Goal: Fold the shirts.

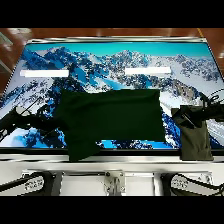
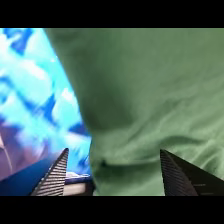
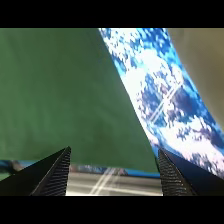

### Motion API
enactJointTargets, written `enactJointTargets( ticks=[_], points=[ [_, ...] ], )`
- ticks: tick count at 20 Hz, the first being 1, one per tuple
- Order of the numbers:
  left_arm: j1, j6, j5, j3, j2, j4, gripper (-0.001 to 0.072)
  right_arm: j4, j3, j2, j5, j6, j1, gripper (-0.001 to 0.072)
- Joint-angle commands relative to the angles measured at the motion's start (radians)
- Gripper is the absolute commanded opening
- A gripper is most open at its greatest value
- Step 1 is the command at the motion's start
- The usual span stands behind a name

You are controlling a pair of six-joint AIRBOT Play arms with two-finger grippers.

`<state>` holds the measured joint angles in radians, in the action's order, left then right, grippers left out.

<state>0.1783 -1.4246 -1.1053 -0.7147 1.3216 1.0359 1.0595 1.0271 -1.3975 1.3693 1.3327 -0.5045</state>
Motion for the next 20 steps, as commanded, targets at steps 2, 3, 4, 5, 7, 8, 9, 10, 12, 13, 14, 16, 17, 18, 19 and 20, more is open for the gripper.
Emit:
enactJointTargets(
  ticks=[2,3,4,5,7,8,9,10,12,13,14,16,17,18,19,20],
  points=[
    [-0.050,0.003,0.068,0.014,0.066,-0.073,0.0661,0.014,-0.016,0.000,-0.039,-0.001,-0.003,0.0674],
    [-0.058,0.003,0.073,0.014,0.077,-0.073,0.0628,0.030,-0.016,0.000,-0.040,0.002,-0.003,0.0674],
    [-0.061,0.003,0.077,0.014,0.084,-0.075,0.0476,0.051,-0.016,0.000,-0.039,0.009,-0.003,0.0674],
    [-0.060,0.003,0.077,0.014,0.088,-0.079,0.0369,0.070,-0.023,0.000,-0.038,0.018,-0.002,0.0674],
    [-0.060,0.004,0.074,0.014,0.087,-0.079,0.0143,0.074,-0.071,0.000,-0.033,0.015,-0.002,0.0674],
    [-0.060,0.013,0.070,0.014,0.085,-0.080,0.0089,0.074,-0.109,0.000,-0.035,0.008,-0.003,0.0674],
    [-0.060,0.030,0.061,0.014,0.082,-0.080,0.0047,0.074,-0.143,0.000,-0.037,0.000,-0.003,0.0674],
    [-0.060,0.043,0.055,0.014,0.079,-0.080,0.0047,0.073,-0.176,0.000,-0.039,-0.005,-0.002,0.0674],
    [-0.060,0.056,0.050,0.014,0.066,-0.080,0.0047,0.076,-0.229,0.000,-0.050,-0.012,0.003,0.0674],
    [-0.060,0.056,0.050,0.014,0.058,-0.080,0.0047,0.073,-0.249,0.000,-0.063,-0.013,0.010,0.0674],
    [-0.060,0.056,0.051,0.013,0.050,-0.080,0.0047,0.066,-0.265,0.000,-0.081,-0.013,0.019,0.0674],
    [-0.060,0.055,0.050,0.012,0.038,-0.080,0.0047,0.063,-0.284,0.000,-0.117,-0.004,0.045,0.0674],
    [-0.060,0.055,0.050,0.012,0.034,-0.080,0.0047,0.063,-0.290,0.000,-0.132,0.006,0.063,0.0674],
    [-0.060,0.055,0.050,0.012,0.031,-0.080,0.0047,0.063,-0.296,0.000,-0.148,0.020,0.087,0.0674],
    [-0.060,0.055,0.050,0.012,0.028,-0.080,0.0047,0.060,-0.298,-0.003,-0.164,0.029,0.116,0.0673],
    [-0.060,0.055,0.050,0.012,0.028,-0.080,0.0047,0.053,-0.299,-0.010,-0.174,0.039,0.141,0.0672]
  ],
)
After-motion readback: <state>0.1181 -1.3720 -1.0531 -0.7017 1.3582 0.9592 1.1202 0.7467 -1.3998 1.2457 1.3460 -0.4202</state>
